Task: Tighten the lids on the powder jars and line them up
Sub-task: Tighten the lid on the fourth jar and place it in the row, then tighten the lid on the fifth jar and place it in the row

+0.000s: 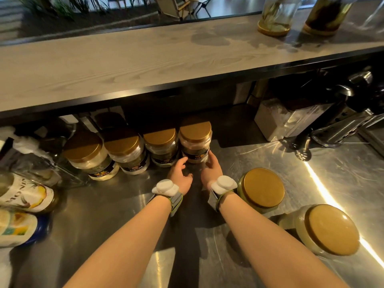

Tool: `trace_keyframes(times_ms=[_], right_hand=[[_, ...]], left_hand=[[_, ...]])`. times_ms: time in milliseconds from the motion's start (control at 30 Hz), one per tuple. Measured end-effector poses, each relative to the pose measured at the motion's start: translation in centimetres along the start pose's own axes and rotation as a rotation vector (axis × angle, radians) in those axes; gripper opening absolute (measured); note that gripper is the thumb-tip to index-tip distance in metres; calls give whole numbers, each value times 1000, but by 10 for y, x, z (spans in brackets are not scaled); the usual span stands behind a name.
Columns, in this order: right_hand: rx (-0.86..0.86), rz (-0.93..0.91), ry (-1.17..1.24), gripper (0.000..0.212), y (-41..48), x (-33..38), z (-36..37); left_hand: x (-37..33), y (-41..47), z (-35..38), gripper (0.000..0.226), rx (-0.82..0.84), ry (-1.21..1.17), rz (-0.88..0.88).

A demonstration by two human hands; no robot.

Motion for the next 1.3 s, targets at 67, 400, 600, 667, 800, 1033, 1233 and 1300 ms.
trace_keyframes(times_ms=[67,400,600,667,800,1033,1233,1300], right_hand=[[59,-9,-36,71,-10,3,1],[119,-132,-264,56,-85,37,-8],[118,-247,-378,43,-123,69,-24],[115,-278,-424,36,-134,81,-33],[117,-387,-604,26,-150,113,-55],[264,-307,-1231,28,-130,114,-90],[417,-267,-1583,74,-124,86,-106],[436,-331,-1580,85,-122,83,-107]], left_hand=[[-5,-7,0,62,-4,-12,10],[-29,-58,6,59,78,27,130],[-50,-82,11,55,106,126,216],[-56,-91,14,54,93,127,229],[-65,-106,26,54,56,20,190],[-53,-125,66,64,83,69,121],[-34,-135,107,72,20,32,-7],[-31,-135,114,75,-35,36,-36]])
Point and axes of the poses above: each hand's wrist, its own y-axis towards the middle knuckle, its own z-axis out of the palm, x = y × z, the point moved 9 cm from there along y, towards the middle knuckle, and after that the axes turned 9 degrees about x, right-handed, at the moved point
